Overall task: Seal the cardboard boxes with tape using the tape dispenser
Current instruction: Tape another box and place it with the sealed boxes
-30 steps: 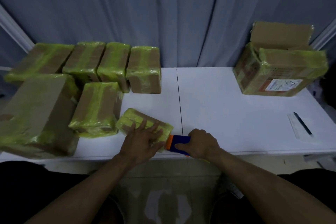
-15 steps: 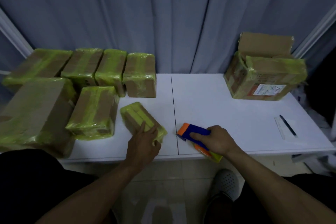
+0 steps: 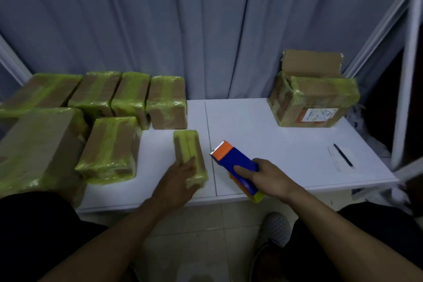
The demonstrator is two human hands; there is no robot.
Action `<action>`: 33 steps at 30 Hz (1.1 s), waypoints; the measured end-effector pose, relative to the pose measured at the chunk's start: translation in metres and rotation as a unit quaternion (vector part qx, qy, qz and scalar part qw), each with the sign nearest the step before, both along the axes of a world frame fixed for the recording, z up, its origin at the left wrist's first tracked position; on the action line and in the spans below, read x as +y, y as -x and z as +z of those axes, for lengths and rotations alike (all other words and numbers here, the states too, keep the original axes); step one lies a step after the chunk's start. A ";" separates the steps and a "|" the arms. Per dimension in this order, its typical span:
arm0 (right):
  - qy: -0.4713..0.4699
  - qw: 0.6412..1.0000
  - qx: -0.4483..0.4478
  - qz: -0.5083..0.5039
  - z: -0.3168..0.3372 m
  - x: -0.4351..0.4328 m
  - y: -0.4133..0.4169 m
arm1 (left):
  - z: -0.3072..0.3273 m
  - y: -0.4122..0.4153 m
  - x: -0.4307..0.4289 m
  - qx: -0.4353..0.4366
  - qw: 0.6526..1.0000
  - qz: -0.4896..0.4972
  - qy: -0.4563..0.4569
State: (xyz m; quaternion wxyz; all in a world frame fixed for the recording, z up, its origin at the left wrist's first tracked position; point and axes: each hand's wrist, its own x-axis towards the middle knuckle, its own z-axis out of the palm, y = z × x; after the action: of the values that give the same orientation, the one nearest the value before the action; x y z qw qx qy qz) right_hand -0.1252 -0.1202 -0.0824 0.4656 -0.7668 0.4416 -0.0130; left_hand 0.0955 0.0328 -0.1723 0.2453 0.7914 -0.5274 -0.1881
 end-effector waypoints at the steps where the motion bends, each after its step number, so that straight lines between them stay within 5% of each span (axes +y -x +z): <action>1: -0.003 1.000 0.004 0.010 0.003 0.002 0.004 | 0.013 0.002 -0.001 0.023 0.999 0.021 0.013; 6: 0.020 0.998 -0.034 0.042 0.015 0.010 0.014 | 0.073 0.005 0.007 0.241 0.960 0.121 0.074; 10: -0.008 0.996 -0.074 0.051 0.007 0.022 0.012 | 0.077 0.008 0.024 0.331 0.922 0.170 0.106; 16: -0.049 0.992 -0.030 0.112 -0.008 0.032 0.001 | 0.069 0.013 0.034 0.383 0.903 0.179 0.075; 33: -0.072 0.984 -0.093 0.134 -0.013 0.041 -0.017 | 0.070 0.007 0.049 0.525 0.809 0.239 0.112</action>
State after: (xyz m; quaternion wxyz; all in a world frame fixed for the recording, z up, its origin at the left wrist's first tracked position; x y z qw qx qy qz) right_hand -0.1086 -0.0796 -0.0955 0.5563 -0.7790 0.2890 0.0103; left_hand 0.0886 0.0820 -0.1025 0.6089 0.6405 -0.1302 -0.4496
